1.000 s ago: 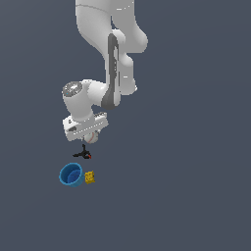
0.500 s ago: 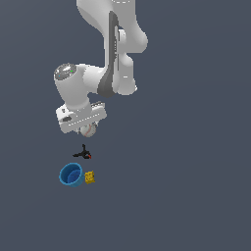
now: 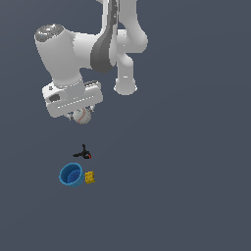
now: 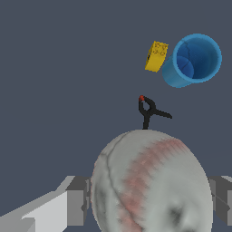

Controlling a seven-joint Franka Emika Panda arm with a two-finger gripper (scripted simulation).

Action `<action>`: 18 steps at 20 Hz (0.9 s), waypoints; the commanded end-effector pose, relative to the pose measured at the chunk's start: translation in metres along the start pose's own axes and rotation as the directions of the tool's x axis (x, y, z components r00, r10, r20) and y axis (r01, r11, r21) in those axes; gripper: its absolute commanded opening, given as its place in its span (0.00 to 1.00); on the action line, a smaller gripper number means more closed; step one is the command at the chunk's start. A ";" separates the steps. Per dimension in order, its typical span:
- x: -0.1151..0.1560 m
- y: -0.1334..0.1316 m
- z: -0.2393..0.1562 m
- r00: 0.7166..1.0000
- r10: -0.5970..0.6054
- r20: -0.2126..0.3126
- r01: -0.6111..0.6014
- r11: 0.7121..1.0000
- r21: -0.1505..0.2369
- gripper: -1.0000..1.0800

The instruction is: Pick up a designated object from a clutter of objects.

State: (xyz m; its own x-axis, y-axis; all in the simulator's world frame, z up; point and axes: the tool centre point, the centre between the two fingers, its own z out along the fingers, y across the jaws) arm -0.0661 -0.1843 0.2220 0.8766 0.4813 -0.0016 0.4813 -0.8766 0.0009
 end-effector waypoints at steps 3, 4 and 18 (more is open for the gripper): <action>0.000 0.001 -0.046 1.000 0.000 0.000 0.000 1.000 -0.001 0.00; -0.001 0.001 -0.056 1.000 0.000 0.000 0.000 1.000 -0.001 0.00; 0.002 0.006 -0.181 1.000 -0.002 -0.001 0.002 1.000 0.000 0.00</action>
State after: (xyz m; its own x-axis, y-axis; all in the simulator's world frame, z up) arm -0.0617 -0.1880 0.3917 0.8758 0.4827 -0.0011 0.4827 -0.8758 0.0004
